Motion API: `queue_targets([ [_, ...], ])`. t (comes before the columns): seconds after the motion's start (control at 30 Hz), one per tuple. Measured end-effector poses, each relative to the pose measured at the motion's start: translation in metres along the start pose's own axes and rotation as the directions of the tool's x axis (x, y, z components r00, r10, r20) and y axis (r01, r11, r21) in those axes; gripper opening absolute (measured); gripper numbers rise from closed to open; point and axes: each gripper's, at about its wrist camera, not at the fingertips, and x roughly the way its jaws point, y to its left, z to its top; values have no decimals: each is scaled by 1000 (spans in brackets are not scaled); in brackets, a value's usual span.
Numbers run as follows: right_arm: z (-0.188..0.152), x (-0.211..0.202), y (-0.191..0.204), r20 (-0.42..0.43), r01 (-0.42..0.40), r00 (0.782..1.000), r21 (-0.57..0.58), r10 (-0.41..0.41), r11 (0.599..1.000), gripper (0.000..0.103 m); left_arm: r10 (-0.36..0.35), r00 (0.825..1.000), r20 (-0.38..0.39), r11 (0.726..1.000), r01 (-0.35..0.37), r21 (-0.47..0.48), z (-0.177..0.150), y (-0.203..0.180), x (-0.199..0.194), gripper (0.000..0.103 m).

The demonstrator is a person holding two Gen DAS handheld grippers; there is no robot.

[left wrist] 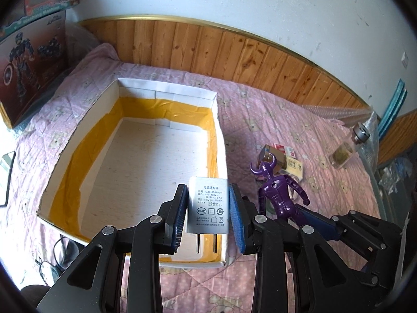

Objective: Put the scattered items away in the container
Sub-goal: 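Carry the charger and figure with both grippers over the white box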

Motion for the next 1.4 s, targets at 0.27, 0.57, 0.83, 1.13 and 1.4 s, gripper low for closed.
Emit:
queue_targets([
  [0.27,14,6,22,-4,-25,1000,-41,25,999,23,2,1000,2,999,-2,-35,2,21,-1,32],
  [0.57,30,17,37,-27,-85,996,-45,84,995,23,7,1000,-7,997,-8,-73,8,47,2,32],
  [0.83,45,32,42,-52,-139,989,-32,137,990,23,16,1000,-19,995,-17,-94,16,64,9,32],
  [1.13,65,49,41,-65,-152,987,-48,149,987,23,22,999,-35,994,-26,-109,33,79,19,32],
  [1.4,82,70,35,-85,-166,983,-37,162,985,23,15,997,-70,989,-25,-144,52,96,40,32],
])
